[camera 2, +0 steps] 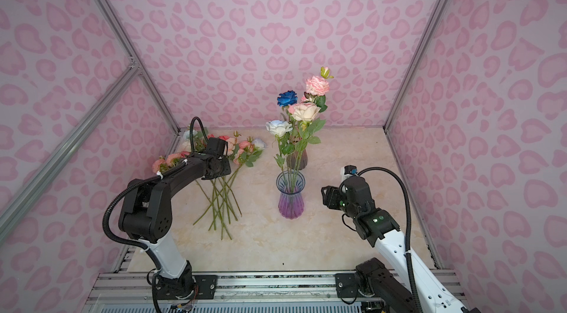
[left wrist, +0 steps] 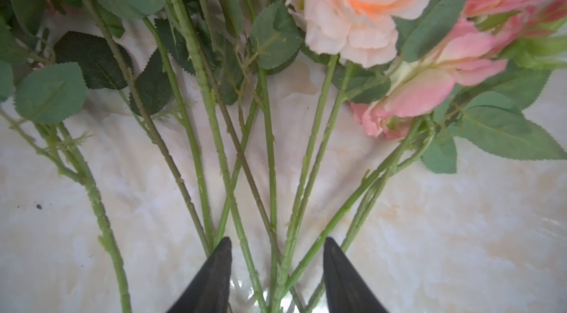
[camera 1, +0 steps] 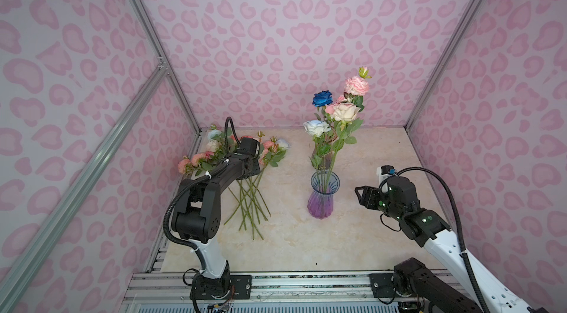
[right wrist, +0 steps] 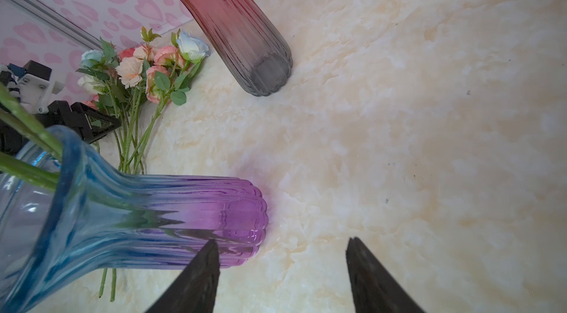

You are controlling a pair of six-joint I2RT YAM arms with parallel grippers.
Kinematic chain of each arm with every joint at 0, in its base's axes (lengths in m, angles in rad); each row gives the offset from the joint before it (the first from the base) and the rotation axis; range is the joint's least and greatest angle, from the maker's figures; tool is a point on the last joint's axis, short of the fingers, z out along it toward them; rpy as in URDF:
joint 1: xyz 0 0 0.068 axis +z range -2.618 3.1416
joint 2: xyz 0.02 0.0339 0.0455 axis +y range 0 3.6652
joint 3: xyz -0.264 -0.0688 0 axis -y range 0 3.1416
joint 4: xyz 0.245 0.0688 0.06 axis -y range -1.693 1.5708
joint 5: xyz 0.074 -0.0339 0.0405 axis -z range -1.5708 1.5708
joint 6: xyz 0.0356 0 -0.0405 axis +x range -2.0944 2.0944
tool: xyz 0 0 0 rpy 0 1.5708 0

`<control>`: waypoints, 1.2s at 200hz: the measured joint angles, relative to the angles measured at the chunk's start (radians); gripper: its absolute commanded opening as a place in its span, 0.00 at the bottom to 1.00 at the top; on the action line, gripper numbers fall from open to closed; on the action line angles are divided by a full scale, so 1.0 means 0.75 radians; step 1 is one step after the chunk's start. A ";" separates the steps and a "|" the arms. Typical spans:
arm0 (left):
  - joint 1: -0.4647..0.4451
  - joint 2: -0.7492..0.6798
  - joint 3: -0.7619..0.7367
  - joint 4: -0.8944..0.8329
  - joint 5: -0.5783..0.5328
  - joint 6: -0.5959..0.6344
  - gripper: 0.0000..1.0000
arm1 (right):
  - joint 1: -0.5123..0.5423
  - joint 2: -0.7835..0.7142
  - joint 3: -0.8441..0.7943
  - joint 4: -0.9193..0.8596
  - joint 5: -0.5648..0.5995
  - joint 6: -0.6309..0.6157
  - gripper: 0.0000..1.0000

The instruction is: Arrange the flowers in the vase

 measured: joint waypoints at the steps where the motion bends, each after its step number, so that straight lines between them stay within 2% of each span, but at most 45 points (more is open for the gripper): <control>1: 0.001 0.001 0.000 0.000 -0.001 0.001 0.50 | 0.000 0.001 0.000 -0.001 0.000 0.000 0.66; 74: 0.009 0.048 0.003 0.005 -0.005 0.019 0.45 | 0.000 0.011 -0.006 0.002 -0.001 0.001 0.66; 142: 0.013 0.074 0.002 0.010 -0.004 0.040 0.27 | 0.000 0.036 -0.016 0.005 -0.010 0.002 0.66; 179: 0.013 0.071 0.000 0.009 -0.003 0.042 0.26 | 0.000 0.040 -0.016 0.006 -0.011 0.001 0.66; 240: 0.013 0.043 0.009 -0.004 -0.004 0.044 0.32 | 0.000 0.033 -0.011 0.007 -0.010 -0.005 0.66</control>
